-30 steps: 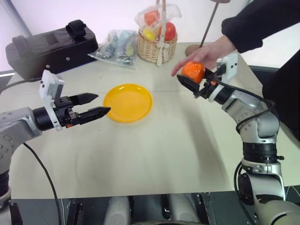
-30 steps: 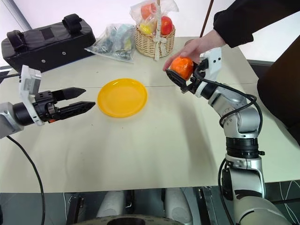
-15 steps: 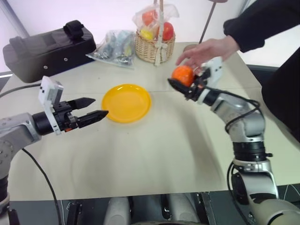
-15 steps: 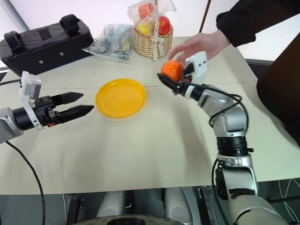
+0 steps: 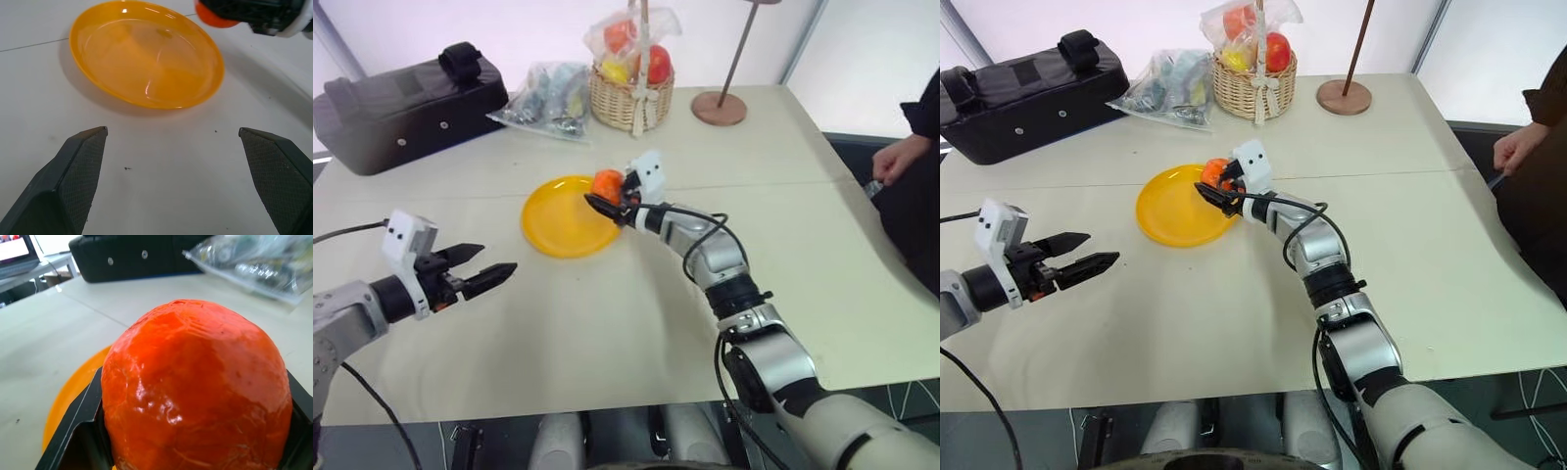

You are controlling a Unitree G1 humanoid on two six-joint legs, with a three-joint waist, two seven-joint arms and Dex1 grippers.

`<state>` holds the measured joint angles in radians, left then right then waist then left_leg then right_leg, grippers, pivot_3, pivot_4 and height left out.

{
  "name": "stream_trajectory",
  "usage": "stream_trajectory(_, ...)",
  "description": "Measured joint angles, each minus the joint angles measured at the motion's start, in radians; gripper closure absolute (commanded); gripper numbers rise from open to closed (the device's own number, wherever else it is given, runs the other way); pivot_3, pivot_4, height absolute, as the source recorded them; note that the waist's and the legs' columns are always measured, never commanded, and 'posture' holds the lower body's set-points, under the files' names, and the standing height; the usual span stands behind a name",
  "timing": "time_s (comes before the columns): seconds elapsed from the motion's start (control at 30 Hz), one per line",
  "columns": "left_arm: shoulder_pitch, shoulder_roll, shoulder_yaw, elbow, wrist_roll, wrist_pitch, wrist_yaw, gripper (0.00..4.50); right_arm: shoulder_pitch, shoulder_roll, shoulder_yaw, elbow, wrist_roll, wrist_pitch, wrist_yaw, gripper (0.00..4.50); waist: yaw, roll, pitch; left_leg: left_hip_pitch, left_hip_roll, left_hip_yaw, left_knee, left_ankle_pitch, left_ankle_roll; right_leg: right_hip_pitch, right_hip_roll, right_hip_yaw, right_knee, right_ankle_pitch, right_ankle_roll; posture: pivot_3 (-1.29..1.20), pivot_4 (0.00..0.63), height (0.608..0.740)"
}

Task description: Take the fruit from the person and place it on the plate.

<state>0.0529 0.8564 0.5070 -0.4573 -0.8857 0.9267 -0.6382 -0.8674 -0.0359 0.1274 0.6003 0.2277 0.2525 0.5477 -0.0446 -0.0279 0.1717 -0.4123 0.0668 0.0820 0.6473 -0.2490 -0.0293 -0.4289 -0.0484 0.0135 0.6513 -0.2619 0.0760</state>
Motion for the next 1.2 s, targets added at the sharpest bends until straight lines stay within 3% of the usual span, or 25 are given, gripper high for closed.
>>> stream_trajectory(0.2, -0.005, -0.027, 0.015, -0.021, 0.0, 0.0, 0.04, 0.0, -0.044, 0.032, -0.011, 0.108, -0.031, -0.065, -0.005, 1.55, 0.0, 0.0, 0.0, 0.0, 0.0, 0.0, 0.0, 0.0, 0.0, 0.0, 0.0, 0.0, 0.0, 0.0, 0.0, 0.0, 0.15, 0.74)
stream_trajectory(0.27, -0.011, -0.038, 0.015, -0.027, 0.0, 0.0, 0.05, 0.0, -0.047, 0.038, -0.018, 0.115, -0.032, -0.071, -0.005, 0.51, 0.0, 0.0, 0.0, 0.0, 0.0, 0.0, 0.0, 0.0, 0.0, 0.0, 0.0, 0.0, 0.0, 0.0, 0.0, 0.0, 0.15, 0.74)
stream_trajectory(0.33, -0.015, -0.039, 0.015, -0.028, 0.0, 0.0, 0.055, 0.0, -0.047, 0.038, -0.023, 0.119, -0.032, -0.072, 0.002, 0.04, 0.0, 0.0, 0.0, 0.0, 0.0, 0.0, 0.0, 0.0, 0.0, 0.0, 0.0, 0.0, 0.0, 0.0, 0.0, 0.0, 0.15, 0.74)
stream_trajectory(0.63, -0.059, -0.04, 0.008, -0.024, 0.001, -0.001, 0.059, 0.0, -0.047, 0.034, -0.025, 0.092, -0.046, -0.069, 0.044, 0.04, 0.0, 0.0, 0.0, 0.0, 0.0, 0.0, 0.0, 0.0, 0.0, 0.0, -0.001, 0.0, 0.0, 0.0, 0.0, 0.0, 0.15, 0.74)
stream_trajectory(0.8, -0.072, -0.053, -0.006, -0.016, 0.006, -0.005, 0.073, 0.0, -0.046, 0.002, -0.038, -0.067, -0.038, 0.004, 0.048, 0.04, 0.0, 0.0, 0.0, 0.0, 0.0, -0.002, -0.001, 0.0, 0.0, 0.0, -0.001, 0.0, 0.0, 0.0, 0.0, 0.0, 0.15, 0.74)
stream_trajectory(1.07, -0.106, -0.07, 0.014, 0.026, 0.029, -0.043, 0.112, 0.0, -0.042, -0.149, -0.097, -0.38, 0.025, 0.201, 0.058, 0.04, 0.002, 0.0, 0.0, 0.0, 0.0, -0.002, -0.001, 0.0, 0.0, 0.0, -0.001, -0.001, -0.001, 0.0, 0.0, 0.0, 0.15, 0.74)
stream_trajectory(1.2, -0.106, -0.083, 0.026, 0.03, 0.041, -0.063, 0.133, 0.0, 0.048, -0.27, -0.108, -0.484, 0.04, 0.26, 0.094, 0.04, 0.004, 0.0, 0.0, 0.0, -0.001, 0.0, -0.001, 0.0, 0.0, 0.0, -0.002, -0.001, -0.001, 0.0, 0.0, 0.0, 0.15, 0.74)
